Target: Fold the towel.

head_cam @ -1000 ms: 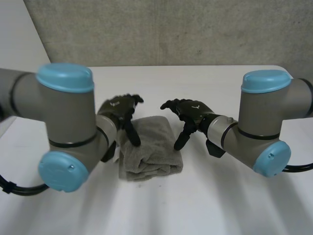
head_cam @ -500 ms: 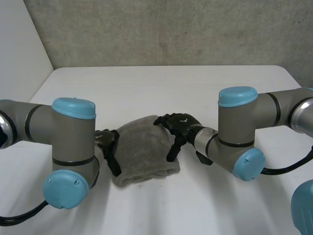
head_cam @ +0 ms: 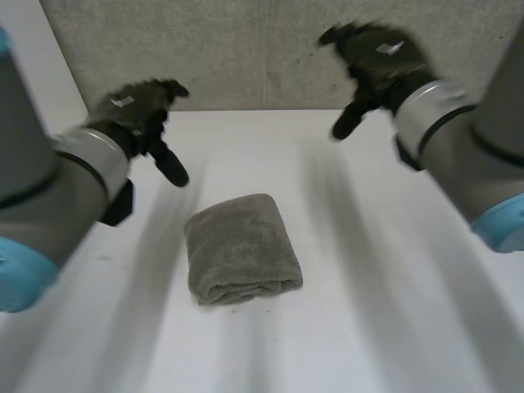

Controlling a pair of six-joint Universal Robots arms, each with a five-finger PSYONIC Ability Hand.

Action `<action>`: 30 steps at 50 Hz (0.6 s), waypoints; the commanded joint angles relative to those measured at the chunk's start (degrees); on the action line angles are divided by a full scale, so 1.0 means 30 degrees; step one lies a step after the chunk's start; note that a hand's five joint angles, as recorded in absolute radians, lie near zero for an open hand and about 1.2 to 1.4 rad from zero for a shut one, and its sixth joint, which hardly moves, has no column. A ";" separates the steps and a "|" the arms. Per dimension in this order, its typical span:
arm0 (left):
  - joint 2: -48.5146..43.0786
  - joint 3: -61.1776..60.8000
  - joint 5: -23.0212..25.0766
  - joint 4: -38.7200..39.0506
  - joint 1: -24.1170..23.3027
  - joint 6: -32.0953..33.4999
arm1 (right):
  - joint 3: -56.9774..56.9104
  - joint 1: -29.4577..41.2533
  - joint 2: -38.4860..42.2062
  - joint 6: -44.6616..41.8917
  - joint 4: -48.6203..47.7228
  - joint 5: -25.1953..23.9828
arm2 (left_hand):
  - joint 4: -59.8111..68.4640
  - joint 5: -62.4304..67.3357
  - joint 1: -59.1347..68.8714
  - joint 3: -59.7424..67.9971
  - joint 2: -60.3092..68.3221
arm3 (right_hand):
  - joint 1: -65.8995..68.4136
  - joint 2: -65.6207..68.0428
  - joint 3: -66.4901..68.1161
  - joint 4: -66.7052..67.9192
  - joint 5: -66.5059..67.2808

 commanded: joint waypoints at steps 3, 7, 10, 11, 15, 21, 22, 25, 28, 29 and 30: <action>0.2901 -0.0409 -0.0079 -0.1635 0.0962 -0.0106 | 0.2388 -0.0691 -0.2353 0.0058 0.1452 0.3180 | 0.0291 0.0069 0.0274 0.0265 0.0302 | -0.0137 0.0030 0.0137 -0.0015 -0.0291; 0.3312 -0.0586 -0.0080 -0.1723 0.0991 -0.0106 | 0.3123 -0.1011 -0.3028 0.0147 0.1836 0.2945 | 0.0347 0.0125 0.0330 0.0321 0.0358 | -0.0137 0.0030 0.0137 -0.0015 -0.0291; 0.3342 -0.0645 -0.0080 -0.1694 0.1050 -0.0106 | 0.3446 -0.1421 -0.3350 0.0118 0.1691 0.2769 | 0.0403 0.0181 0.0386 0.0377 0.0414 | -0.0137 0.0030 0.0137 -0.0015 -0.0291; 0.3342 -0.0645 -0.0080 -0.1694 0.1050 -0.0106 | 0.3447 -0.1423 -0.3352 0.0117 0.1690 0.2768 | 0.0403 0.0181 0.0386 0.0377 0.0414 | -0.0137 0.0030 0.0137 -0.0015 -0.0291; 0.3342 -0.0645 -0.0021 -0.1665 0.1137 -0.0077 | 0.3388 -0.1599 -0.3469 0.0118 0.1690 0.2564 | 0.0348 0.0126 0.0331 0.0322 0.0358 | -0.0137 0.0030 0.0137 -0.0015 -0.0291; 0.3342 -0.0704 0.0038 -0.1606 0.1343 -0.0077 | 0.3534 -0.1541 -0.3469 0.0117 0.1660 0.1921 | 0.0180 -0.0042 0.0163 0.0154 0.0190 | -0.0137 0.0030 0.0137 -0.0015 -0.0291; 0.3342 -0.0704 0.0038 -0.1606 0.1343 -0.0077 | 0.3535 -0.1540 -0.3469 0.0117 0.1661 0.1919 | 0.0179 -0.0043 0.0162 0.0153 0.0190 | -0.0137 0.0030 0.0137 -0.0015 -0.0291; 0.3342 -0.0704 0.0038 -0.1547 0.1431 -0.0077 | 0.3623 -0.1511 -0.3469 0.0117 0.1631 0.1567 | 0.0179 -0.0043 0.0162 0.0153 0.0190 | -0.0137 0.0030 0.0137 -0.0015 -0.0291; 0.3342 -0.0704 0.0067 -0.1547 0.1519 -0.0077 | 0.3711 -0.1599 -0.3469 0.0147 0.1661 0.1333 | 0.0179 -0.0043 0.0162 0.0153 0.0190 | -0.0137 0.0030 0.0137 -0.0015 -0.0291; 0.3342 -0.0704 0.0125 -0.1518 0.1548 -0.0077 | 0.3769 -0.1599 -0.3498 0.0118 0.1632 0.1333 | 0.0123 -0.0098 0.0107 0.0098 0.0134 | -0.0137 0.0030 0.0137 -0.0015 -0.0291; 0.3342 -0.0675 0.0155 -0.1518 0.1548 -0.0077 | 0.3798 -0.1599 -0.3528 0.0117 0.1631 0.1391 | 0.0123 -0.0099 0.0106 0.0097 0.0134 | -0.0137 0.0030 0.0137 -0.0015 -0.0291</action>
